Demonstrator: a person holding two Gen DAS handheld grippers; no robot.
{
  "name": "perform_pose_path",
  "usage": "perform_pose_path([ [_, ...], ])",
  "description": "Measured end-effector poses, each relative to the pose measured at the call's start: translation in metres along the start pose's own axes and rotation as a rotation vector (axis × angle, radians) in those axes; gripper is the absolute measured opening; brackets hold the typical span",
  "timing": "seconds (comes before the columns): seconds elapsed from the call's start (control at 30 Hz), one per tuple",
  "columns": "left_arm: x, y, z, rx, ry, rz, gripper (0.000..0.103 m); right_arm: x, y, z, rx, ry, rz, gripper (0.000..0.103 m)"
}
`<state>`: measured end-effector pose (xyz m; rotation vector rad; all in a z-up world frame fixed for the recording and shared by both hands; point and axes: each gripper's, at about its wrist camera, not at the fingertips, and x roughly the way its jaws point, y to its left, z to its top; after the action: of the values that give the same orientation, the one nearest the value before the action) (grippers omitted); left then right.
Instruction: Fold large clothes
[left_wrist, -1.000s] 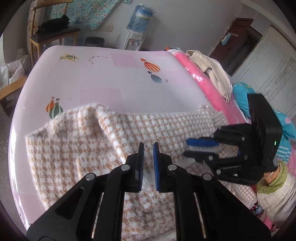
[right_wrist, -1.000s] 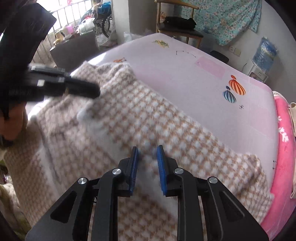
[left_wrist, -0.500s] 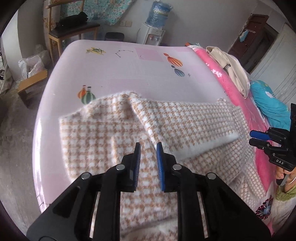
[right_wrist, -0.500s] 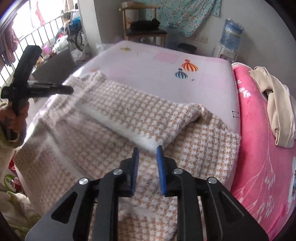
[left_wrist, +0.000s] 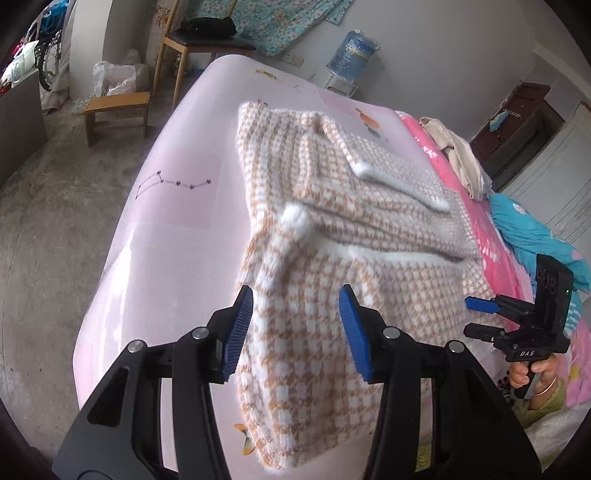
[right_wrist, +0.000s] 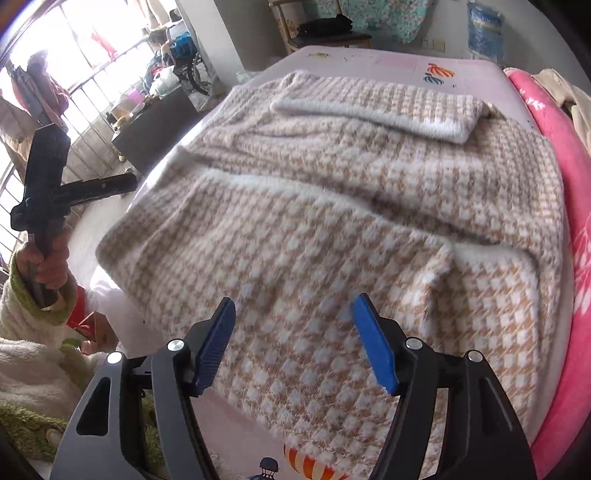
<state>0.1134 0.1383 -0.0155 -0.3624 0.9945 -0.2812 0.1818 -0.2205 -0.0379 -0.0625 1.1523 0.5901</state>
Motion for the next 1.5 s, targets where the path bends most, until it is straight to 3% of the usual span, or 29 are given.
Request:
perform_pose_path([
  [0.13,0.015,0.008,-0.013,-0.006,0.017,0.065,0.042,0.007,0.0,-0.004,0.026,0.0,-0.002,0.068],
  [0.4,0.009,0.013,-0.008,-0.007,-0.014,-0.09,0.04,0.009,-0.001,0.0,0.039,0.015,-0.023,0.069],
  [0.63,-0.001,0.015,-0.002,-0.017,-0.069,-0.158,0.04,0.011,-0.001,0.001,0.062,0.019,-0.041,0.071],
  [0.77,0.022,0.009,0.016,0.02,-0.033,-0.092,0.04,0.013,-0.001,0.003,0.071,0.031,-0.042,0.071],
  [0.97,0.05,0.018,0.033,0.003,0.007,-0.122,0.039,0.014,-0.001,0.004,0.072,0.035,-0.047,0.072],
  [1.03,0.049,0.017,0.034,-0.001,0.012,-0.163,0.038,0.014,-0.001,0.004,0.07,0.035,-0.049,0.072],
  [1.17,0.038,0.016,0.031,-0.001,0.006,-0.314,0.039,0.015,-0.002,0.004,0.068,0.035,-0.047,0.072],
  [1.3,0.056,0.022,0.032,-0.013,0.082,-0.191,0.037,0.015,-0.002,0.004,0.069,0.033,-0.044,0.072],
  [1.43,0.06,0.018,0.033,-0.001,0.093,-0.186,0.035,0.014,-0.002,0.003,0.068,0.03,-0.042,0.072],
  [1.5,0.058,0.018,0.031,-0.014,0.11,-0.264,0.035,0.014,-0.002,0.003,0.068,0.03,-0.043,0.072],
])
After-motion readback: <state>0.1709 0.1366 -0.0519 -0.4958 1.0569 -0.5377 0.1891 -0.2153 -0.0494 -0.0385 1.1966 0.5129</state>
